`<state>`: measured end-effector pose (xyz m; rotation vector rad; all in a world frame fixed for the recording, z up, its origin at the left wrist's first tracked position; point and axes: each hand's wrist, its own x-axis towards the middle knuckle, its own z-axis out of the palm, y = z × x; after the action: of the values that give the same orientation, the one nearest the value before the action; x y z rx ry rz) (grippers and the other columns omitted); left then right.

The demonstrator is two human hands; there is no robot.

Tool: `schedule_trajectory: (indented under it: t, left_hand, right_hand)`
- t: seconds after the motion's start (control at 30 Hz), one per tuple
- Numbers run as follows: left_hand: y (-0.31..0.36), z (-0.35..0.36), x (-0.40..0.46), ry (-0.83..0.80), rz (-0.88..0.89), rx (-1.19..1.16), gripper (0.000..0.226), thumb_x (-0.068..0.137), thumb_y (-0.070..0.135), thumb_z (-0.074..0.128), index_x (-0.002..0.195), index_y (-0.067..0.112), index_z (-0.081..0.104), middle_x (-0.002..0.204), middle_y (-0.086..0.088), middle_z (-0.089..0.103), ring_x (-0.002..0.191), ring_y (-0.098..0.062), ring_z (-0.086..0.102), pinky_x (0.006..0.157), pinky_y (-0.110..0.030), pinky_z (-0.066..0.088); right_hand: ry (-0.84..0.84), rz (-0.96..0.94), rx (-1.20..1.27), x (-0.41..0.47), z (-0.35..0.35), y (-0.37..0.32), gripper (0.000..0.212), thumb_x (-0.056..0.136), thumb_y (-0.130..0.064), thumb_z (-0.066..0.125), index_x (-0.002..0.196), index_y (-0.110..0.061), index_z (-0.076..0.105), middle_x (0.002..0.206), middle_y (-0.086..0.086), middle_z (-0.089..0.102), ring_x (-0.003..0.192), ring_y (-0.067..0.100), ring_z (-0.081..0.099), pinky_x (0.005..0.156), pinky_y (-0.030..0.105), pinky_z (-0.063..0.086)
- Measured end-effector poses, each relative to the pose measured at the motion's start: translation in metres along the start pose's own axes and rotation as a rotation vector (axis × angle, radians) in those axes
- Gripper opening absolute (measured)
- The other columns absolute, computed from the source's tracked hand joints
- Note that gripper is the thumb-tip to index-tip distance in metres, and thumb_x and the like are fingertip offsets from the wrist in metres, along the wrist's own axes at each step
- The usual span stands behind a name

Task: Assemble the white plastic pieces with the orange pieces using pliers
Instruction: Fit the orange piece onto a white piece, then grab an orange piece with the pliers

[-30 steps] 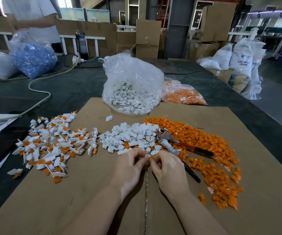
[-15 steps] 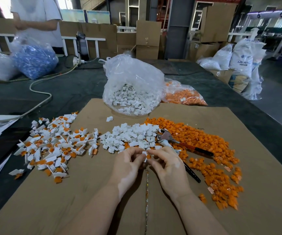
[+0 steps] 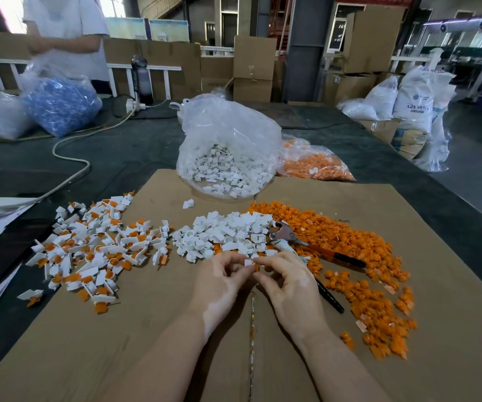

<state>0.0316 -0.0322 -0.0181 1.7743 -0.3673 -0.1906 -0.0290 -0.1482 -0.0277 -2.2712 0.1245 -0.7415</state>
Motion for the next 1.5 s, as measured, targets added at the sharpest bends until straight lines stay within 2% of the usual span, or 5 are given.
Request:
schedule_trajectory:
  t: [0.2, 0.33, 0.6, 0.97, 1.5]
  left_hand:
    - [-0.001, 0.0, 0.004, -0.008, -0.048, -0.045, 0.012, 0.084, 0.01, 0.066, 0.092, 0.0, 0.064, 0.066, -0.01, 0.06, 0.063, -0.014, 0.058, 0.062, -0.02, 0.046]
    - [-0.001, 0.001, 0.006, -0.018, -0.084, -0.108, 0.011, 0.085, 0.008, 0.065, 0.092, -0.001, 0.063, 0.061, -0.006, 0.057, 0.048, -0.001, 0.053, 0.051, -0.01, 0.043]
    - [0.0, 0.002, 0.01, 0.009, -0.136, -0.204, 0.008, 0.085, 0.005, 0.064, 0.087, -0.002, 0.062, 0.059, -0.008, 0.059, 0.046, -0.005, 0.054, 0.05, -0.013, 0.046]
    - [0.014, -0.005, 0.02, 0.096, -0.308, -0.521, 0.003, 0.086, 0.002, 0.06, 0.083, 0.0, 0.059, 0.046, -0.002, 0.058, 0.037, -0.009, 0.048, 0.037, -0.014, 0.041]
    - [0.021, -0.009, 0.024, 0.141, -0.342, -0.547, 0.004, 0.087, -0.001, 0.058, 0.084, -0.004, 0.06, 0.05, -0.008, 0.053, 0.035, -0.009, 0.047, 0.036, -0.017, 0.043]
  right_hand:
    - [0.196, 0.097, -0.411, 0.011, -0.015, 0.006, 0.041, 0.08, -0.022, 0.071, 0.118, -0.009, 0.061, 0.111, 0.008, 0.061, 0.106, 0.025, 0.055, 0.091, 0.042, 0.041]
    - [-0.118, 0.472, -0.761, 0.027, -0.036, 0.014, 0.06, 0.083, -0.045, 0.054, 0.136, -0.021, 0.038, 0.145, 0.008, 0.028, 0.134, 0.026, 0.024, 0.11, 0.047, 0.017]
    - [-0.18, 0.373, -0.892, 0.032, -0.046, 0.011, 0.048, 0.086, -0.054, 0.046, 0.121, -0.021, 0.044, 0.129, 0.004, 0.042, 0.12, 0.024, 0.036, 0.101, 0.041, 0.029]
    - [-0.571, 0.491, -0.117, 0.03, -0.057, -0.035, 0.039, 0.094, -0.044, 0.043, 0.081, -0.01, 0.058, 0.064, -0.002, 0.045, 0.055, 0.013, 0.04, 0.054, 0.029, 0.026]
    - [-0.709, 0.537, 0.071, 0.026, -0.056, -0.051, 0.028, 0.097, -0.034, 0.04, 0.079, -0.015, 0.048, 0.069, 0.002, 0.051, 0.061, 0.016, 0.048, 0.057, 0.028, 0.035]
